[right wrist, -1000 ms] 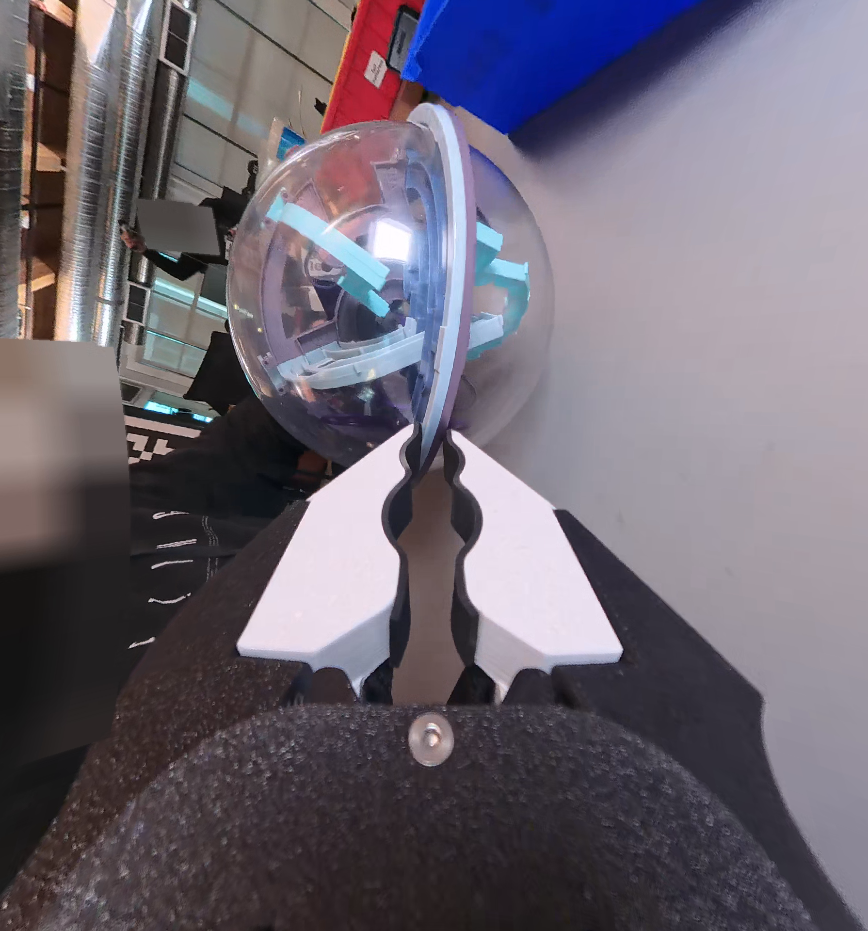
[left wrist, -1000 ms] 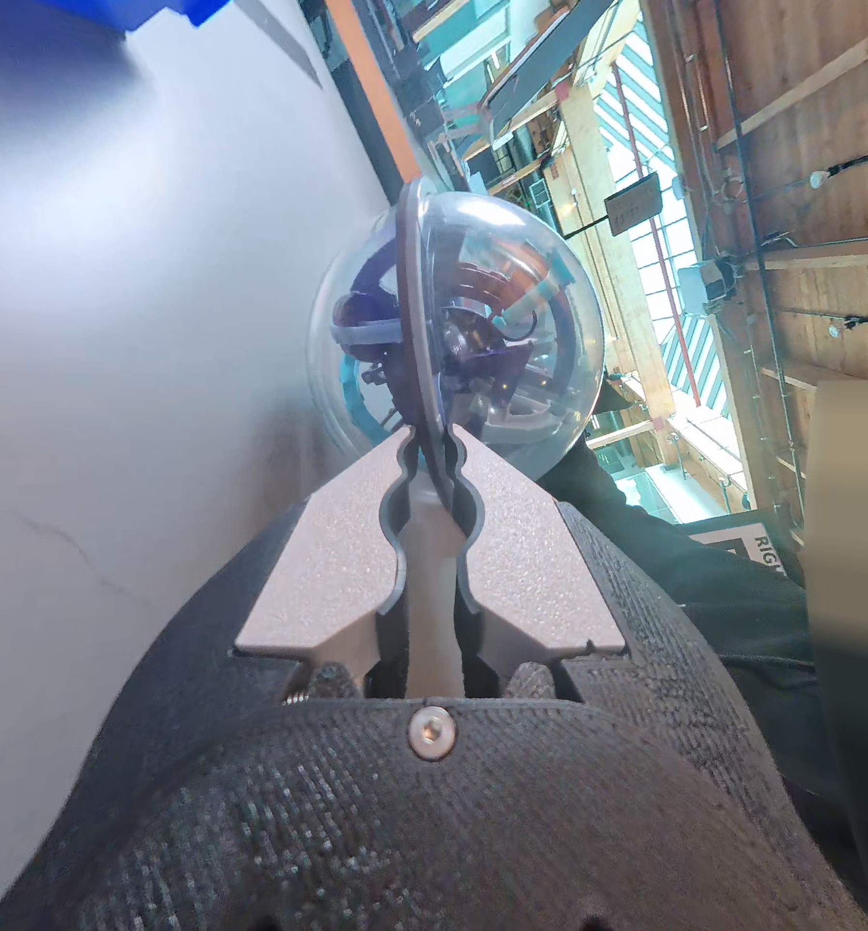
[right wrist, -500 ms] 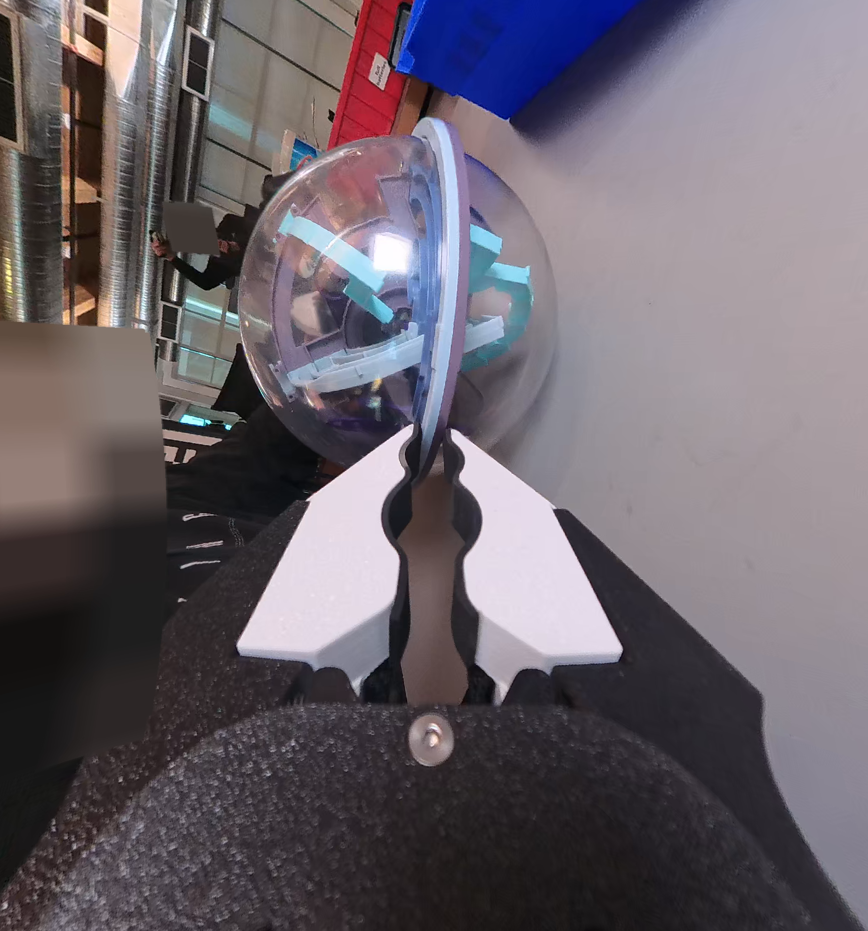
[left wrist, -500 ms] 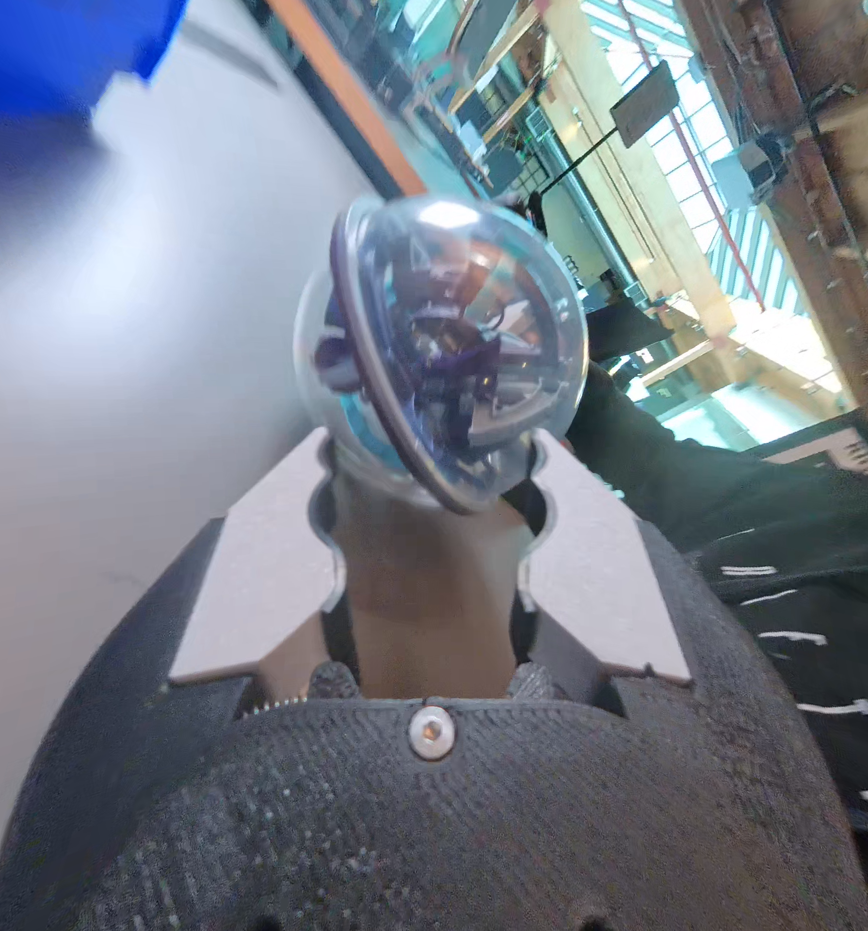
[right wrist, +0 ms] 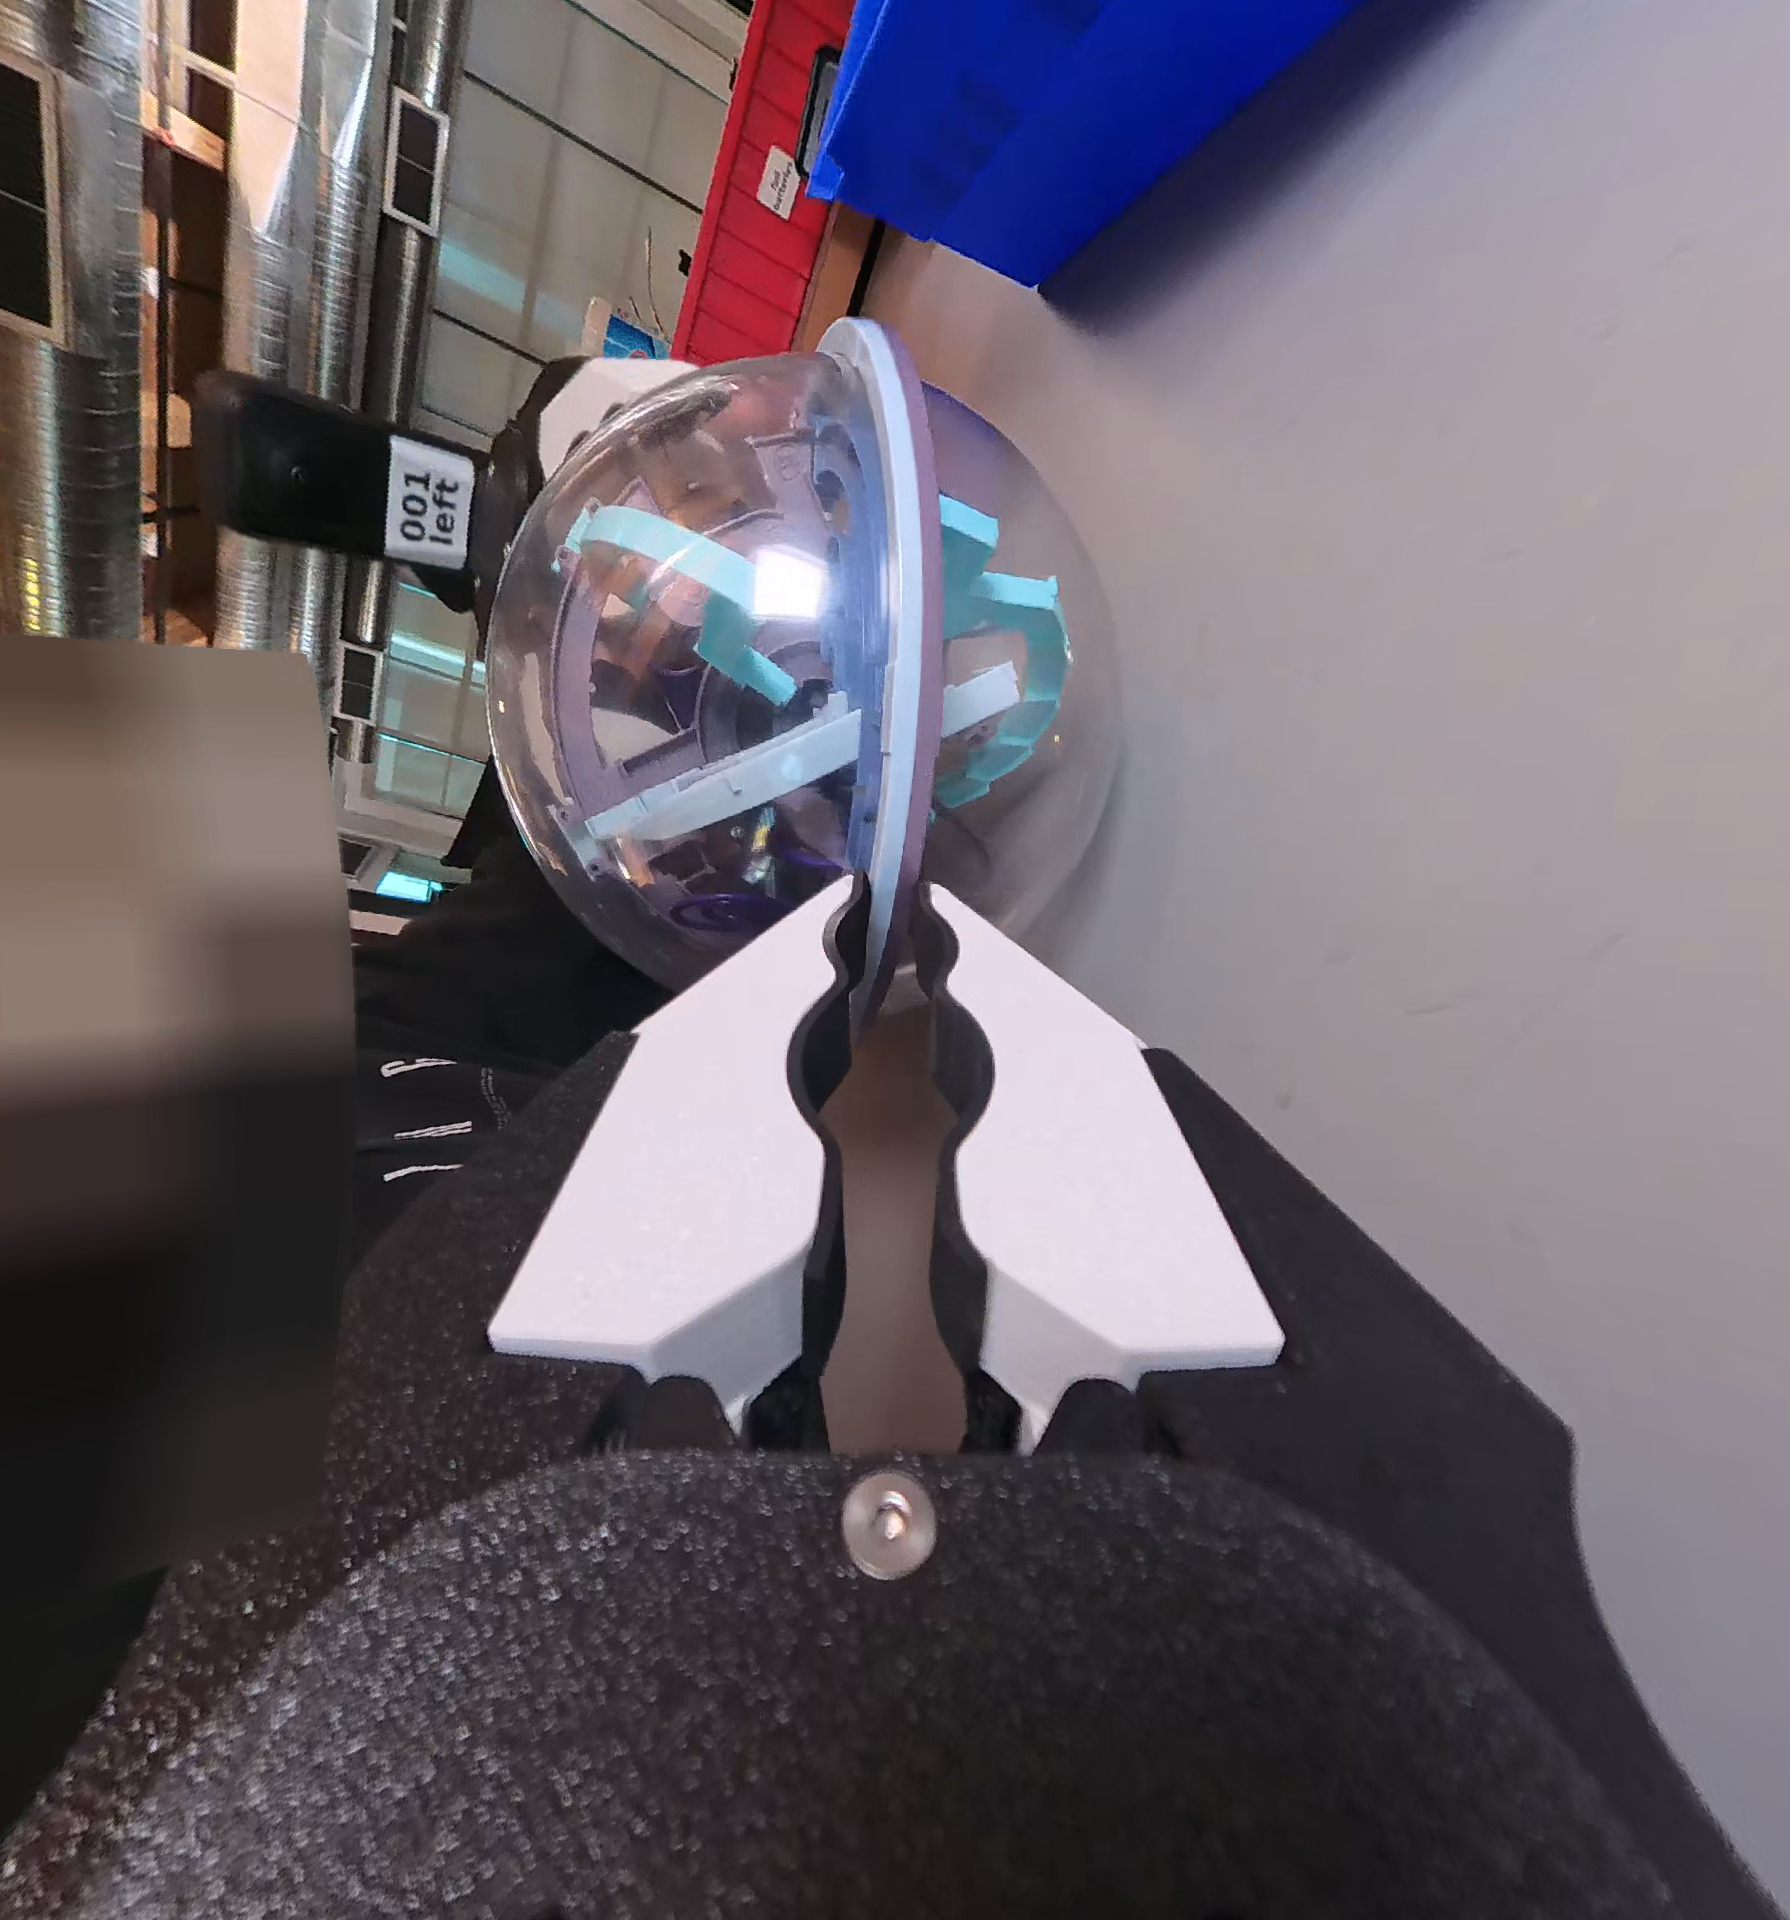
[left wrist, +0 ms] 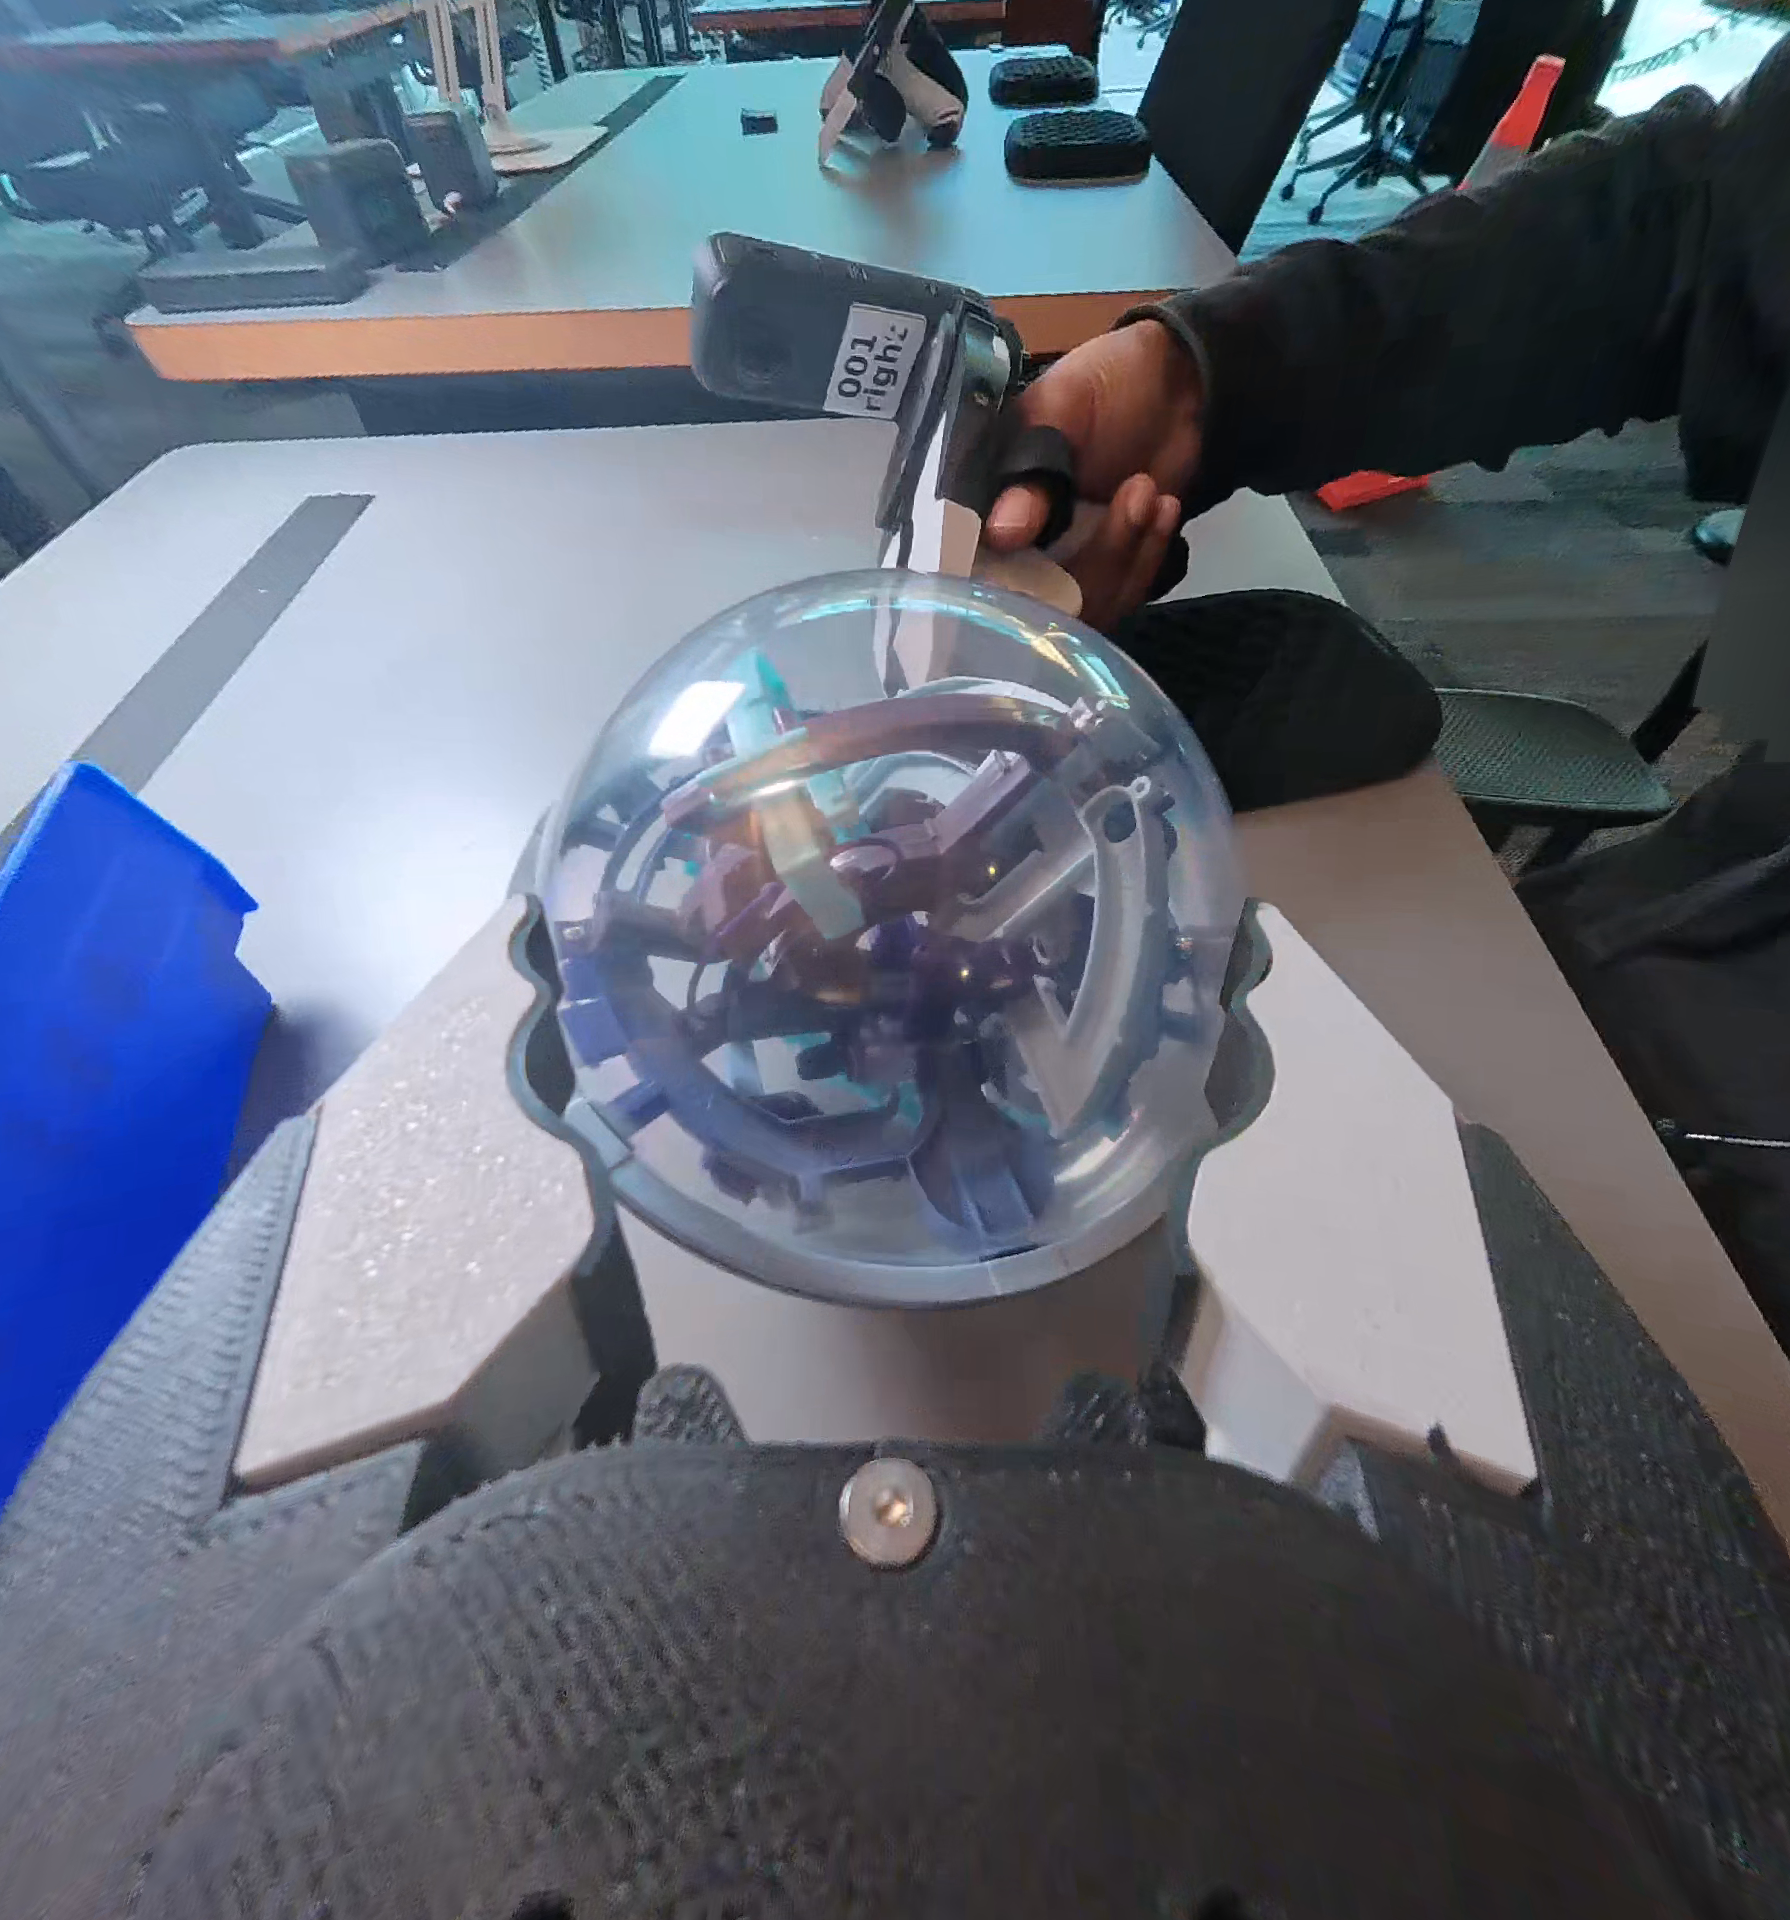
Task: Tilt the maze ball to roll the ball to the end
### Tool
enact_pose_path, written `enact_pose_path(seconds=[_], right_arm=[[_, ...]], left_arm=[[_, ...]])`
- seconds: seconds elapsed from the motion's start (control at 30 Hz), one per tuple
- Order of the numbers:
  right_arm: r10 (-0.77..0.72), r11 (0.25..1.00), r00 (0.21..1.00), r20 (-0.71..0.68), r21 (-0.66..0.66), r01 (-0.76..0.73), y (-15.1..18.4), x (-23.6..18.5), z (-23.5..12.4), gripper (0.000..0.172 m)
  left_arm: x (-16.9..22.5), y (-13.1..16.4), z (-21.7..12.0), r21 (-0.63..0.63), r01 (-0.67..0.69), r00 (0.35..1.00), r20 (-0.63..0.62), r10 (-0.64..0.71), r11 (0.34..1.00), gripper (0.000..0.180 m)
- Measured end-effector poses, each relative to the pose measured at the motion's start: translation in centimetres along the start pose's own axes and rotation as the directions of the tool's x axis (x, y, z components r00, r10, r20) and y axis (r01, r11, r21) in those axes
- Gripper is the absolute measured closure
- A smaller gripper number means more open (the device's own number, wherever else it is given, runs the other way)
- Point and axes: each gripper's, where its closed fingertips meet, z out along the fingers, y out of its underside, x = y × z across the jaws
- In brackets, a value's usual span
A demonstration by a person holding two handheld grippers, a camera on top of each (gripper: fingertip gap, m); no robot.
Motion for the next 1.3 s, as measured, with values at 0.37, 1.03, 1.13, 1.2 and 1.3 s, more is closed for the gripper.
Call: enact_pose_path(seconds=[0.37,1.03,1.13,1.2,1.3], right_arm=[[-0.620,0.763,0.747,-0.239,0.038,0.645,-0.8,-2.6,-1.0,0.092],[-0.801,0.512,0.413,-0.433,-0.139,0.848,1.1,-1.9,2.5,0.058],[-0.797,0.528,0.442,-0.410,-0.119,0.841,0.9,-1.9,2.5,0.061],[-0.791,0.538,0.463,-0.400,-0.095,0.837,0.6,-2.1,2.4,0.064],[-0.794,0.536,0.469,-0.386,-0.081,0.841,0.2,-2.3,2.4,0.067]], left_arm=[[-2.1,-0.1,-0.1,0.046,0.210,0.978,-0.021,-0.210,0.977,0.060],[-2.1,-0.3,-1.0,0.127,0.323,0.943,-0.123,-0.309,0.938,0.076],[-1.7,-0.3,-1.9,0.145,0.275,0.950,-0.191,-0.246,0.950,0.070],[-2.3,-0.1,-2.2,0.173,0.211,0.968,-0.173,-0.182,0.962,0.062],[-2.3,0.7,-1.4,0.146,0.174,0.972,-0.186,-0.146,0.974,0.056]])
